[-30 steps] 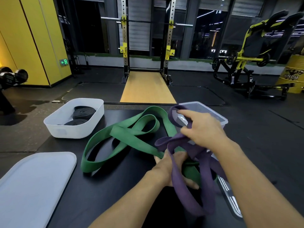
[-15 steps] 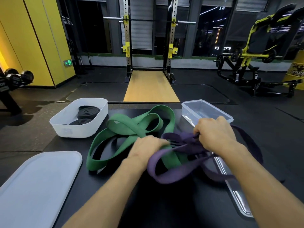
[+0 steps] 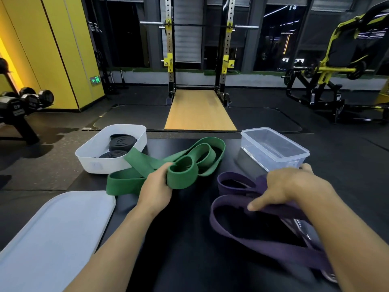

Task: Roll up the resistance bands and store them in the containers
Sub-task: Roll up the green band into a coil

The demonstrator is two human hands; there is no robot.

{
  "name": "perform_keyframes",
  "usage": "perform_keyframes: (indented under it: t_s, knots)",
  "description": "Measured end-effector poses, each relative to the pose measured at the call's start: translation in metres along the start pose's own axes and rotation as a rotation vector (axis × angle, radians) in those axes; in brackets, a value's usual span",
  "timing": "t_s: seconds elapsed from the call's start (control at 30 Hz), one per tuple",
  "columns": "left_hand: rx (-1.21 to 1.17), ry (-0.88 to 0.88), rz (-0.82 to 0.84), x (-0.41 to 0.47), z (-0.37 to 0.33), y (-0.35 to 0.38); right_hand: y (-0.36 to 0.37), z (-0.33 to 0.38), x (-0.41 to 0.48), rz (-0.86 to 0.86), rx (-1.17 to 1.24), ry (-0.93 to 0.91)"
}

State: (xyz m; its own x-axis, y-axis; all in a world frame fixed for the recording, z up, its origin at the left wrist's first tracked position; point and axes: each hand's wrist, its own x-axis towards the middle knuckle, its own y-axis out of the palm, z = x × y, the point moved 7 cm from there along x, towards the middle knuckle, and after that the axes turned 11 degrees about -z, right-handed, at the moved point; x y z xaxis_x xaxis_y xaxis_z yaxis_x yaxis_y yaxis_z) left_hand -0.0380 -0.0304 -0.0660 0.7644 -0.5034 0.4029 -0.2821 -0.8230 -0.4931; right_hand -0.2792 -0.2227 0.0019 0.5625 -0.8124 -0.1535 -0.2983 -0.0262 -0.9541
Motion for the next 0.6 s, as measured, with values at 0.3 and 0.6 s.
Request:
perform_keyframes:
  t_s: [0.3,0.6]
  knots:
    - [-0.117,0.038,-0.029,-0.004,-0.002,0.004,-0.01,0.097,-0.025,-0.456,0.214,-0.491]
    - [-0.044,0.293,0.167,-0.034,-0.019,0.013,0.054,0.086,0.027,-0.46,0.071,-0.294]
